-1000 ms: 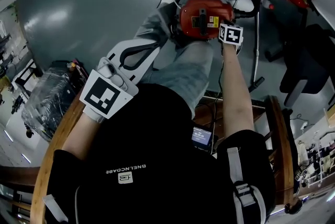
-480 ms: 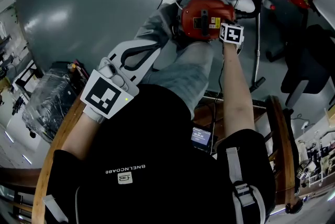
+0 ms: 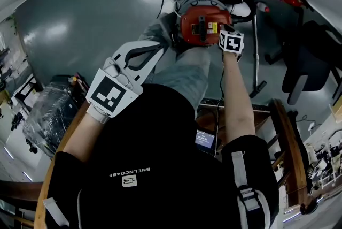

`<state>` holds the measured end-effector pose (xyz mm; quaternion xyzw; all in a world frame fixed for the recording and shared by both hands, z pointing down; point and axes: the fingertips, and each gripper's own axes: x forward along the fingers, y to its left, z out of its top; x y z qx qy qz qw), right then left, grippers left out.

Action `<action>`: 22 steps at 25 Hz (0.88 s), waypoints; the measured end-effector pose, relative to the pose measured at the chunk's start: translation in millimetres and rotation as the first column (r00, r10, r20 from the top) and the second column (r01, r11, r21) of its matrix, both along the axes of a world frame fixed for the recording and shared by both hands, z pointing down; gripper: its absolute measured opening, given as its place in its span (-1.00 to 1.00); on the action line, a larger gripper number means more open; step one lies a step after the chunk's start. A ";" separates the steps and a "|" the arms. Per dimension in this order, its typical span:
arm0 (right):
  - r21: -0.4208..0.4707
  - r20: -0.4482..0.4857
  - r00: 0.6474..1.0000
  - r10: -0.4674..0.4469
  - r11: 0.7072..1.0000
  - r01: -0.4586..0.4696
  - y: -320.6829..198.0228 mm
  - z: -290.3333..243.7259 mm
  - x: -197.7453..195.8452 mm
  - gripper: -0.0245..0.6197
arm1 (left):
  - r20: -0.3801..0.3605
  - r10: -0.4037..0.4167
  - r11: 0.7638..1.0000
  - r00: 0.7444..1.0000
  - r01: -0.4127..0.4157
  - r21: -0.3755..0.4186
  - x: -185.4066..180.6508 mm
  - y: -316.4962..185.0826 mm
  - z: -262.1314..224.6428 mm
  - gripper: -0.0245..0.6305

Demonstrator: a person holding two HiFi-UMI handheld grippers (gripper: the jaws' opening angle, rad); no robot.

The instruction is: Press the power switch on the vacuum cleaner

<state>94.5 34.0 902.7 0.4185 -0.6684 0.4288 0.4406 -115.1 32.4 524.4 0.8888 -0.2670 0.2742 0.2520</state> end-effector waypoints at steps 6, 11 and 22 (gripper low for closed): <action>0.113 0.032 0.999 0.007 0.994 -0.011 -14.4 -78.6 0.1 -0.80 | -0.042 0.042 0.998 0.998 -0.039 0.056 18.9 -11.7 -38.9 -0.88; 0.198 0.069 0.997 0.040 0.979 -0.053 -20.7 -151.8 -0.7 -0.80 | -0.069 0.065 0.993 0.995 -0.058 0.107 29.5 -22.1 -69.5 -0.88; 0.397 0.186 0.975 0.122 0.898 -0.188 -34.4 -332.3 -0.5 -0.80 | -0.122 0.180 0.969 0.976 -0.154 0.192 60.4 -43.7 -129.6 -0.88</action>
